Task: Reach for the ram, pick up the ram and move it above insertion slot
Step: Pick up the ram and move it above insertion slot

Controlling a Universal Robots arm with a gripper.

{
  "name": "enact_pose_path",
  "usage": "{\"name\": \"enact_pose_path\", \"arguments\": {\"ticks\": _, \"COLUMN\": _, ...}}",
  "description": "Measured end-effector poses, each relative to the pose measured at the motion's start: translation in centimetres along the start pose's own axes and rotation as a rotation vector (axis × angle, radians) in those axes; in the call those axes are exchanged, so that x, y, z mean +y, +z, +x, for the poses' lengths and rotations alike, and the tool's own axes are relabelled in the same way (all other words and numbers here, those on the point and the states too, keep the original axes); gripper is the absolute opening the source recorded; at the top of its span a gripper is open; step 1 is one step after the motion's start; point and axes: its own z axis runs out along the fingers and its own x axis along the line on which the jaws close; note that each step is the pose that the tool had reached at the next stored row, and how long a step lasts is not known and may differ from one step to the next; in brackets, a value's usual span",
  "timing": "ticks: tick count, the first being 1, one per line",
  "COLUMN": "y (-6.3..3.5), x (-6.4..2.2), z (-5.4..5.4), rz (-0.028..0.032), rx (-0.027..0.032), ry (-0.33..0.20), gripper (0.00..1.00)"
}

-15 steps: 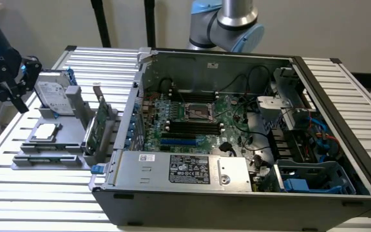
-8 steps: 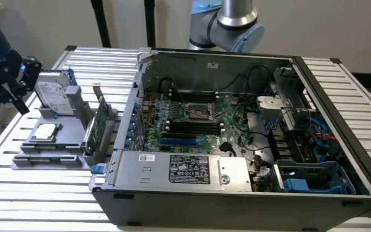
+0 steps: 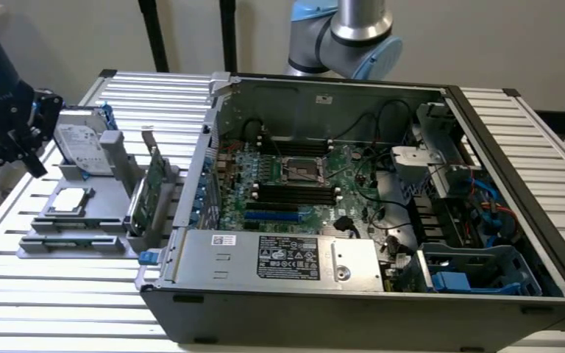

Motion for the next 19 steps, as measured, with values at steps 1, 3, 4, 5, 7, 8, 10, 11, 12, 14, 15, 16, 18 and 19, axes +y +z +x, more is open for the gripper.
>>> {"name": "enact_pose_path", "arguments": {"ticks": 1, "y": 0.08, "x": -0.01, "z": 0.0, "rz": -0.0001, "rx": 0.0008, "ry": -0.018, "gripper": 0.11}}
{"name": "enact_pose_path", "arguments": {"ticks": 3, "y": 0.24, "x": -0.01, "z": 0.0, "rz": -0.0002, "rx": 0.0024, "ry": -0.055, "gripper": 0.11}}
{"name": "enact_pose_path", "arguments": {"ticks": 4, "y": 0.32, "x": -0.02, "z": 0.0, "rz": -0.0003, "rx": 0.0031, "ry": -0.072, "gripper": 0.11}}
{"name": "enact_pose_path", "arguments": {"ticks": 5, "y": 0.38, "x": -0.02, "z": 0.0, "rz": -0.0004, "rx": 0.0039, "ry": -0.09, "gripper": 0.11}}
{"name": "enact_pose_path", "arguments": {"ticks": 7, "y": 0.45, "x": -0.02, "z": 0.0, "rz": -0.0005, "rx": 0.0055, "ry": -0.127, "gripper": 0.11}}
{"name": "enact_pose_path", "arguments": {"ticks": 8, "y": 0.49, "x": -0.02, "z": 0.0, "rz": -0.0005, "rx": 0.0062, "ry": -0.146, "gripper": 0.11}}
{"name": "enact_pose_path", "arguments": {"ticks": 10, "y": 0.52, "x": -0.02, "z": 0.0, "rz": -0.0006, "rx": 0.0078, "ry": -0.182, "gripper": 0.11}}
{"name": "enact_pose_path", "arguments": {"ticks": 11, "y": 0.54, "x": -0.02, "z": 0.0, "rz": -0.0007, "rx": 0.0085, "ry": -0.2, "gripper": 0.11}}
{"name": "enact_pose_path", "arguments": {"ticks": 12, "y": 0.55, "x": -0.03, "z": 0.0, "rz": -0.0008, "rx": 0.0094, "ry": -0.218, "gripper": 0.11}}
{"name": "enact_pose_path", "arguments": {"ticks": 14, "y": 0.59, "x": -0.03, "z": 0.0, "rz": -0.0009, "rx": 0.0107, "ry": -0.255, "gripper": 0.11}}
{"name": "enact_pose_path", "arguments": {"ticks": 15, "y": 0.61, "x": -0.03, "z": 0.0, "rz": -0.0009, "rx": 0.0115, "ry": -0.274, "gripper": 0.11}}
{"name": "enact_pose_path", "arguments": {"ticks": 16, "y": 0.63, "x": -0.03, "z": 0.0, "rz": -0.0009, "rx": 0.0123, "ry": -0.291, "gripper": 0.11}}
{"name": "enact_pose_path", "arguments": {"ticks": 18, "y": 0.66, "x": -0.03, "z": 0.0, "rz": -0.0011, "rx": 0.0137, "ry": -0.327, "gripper": 0.11}}
{"name": "enact_pose_path", "arguments": {"ticks": 19, "y": 0.67, "x": -0.03, "z": 0.0, "rz": -0.0011, "rx": 0.0146, "ry": -0.346, "gripper": 0.11}}
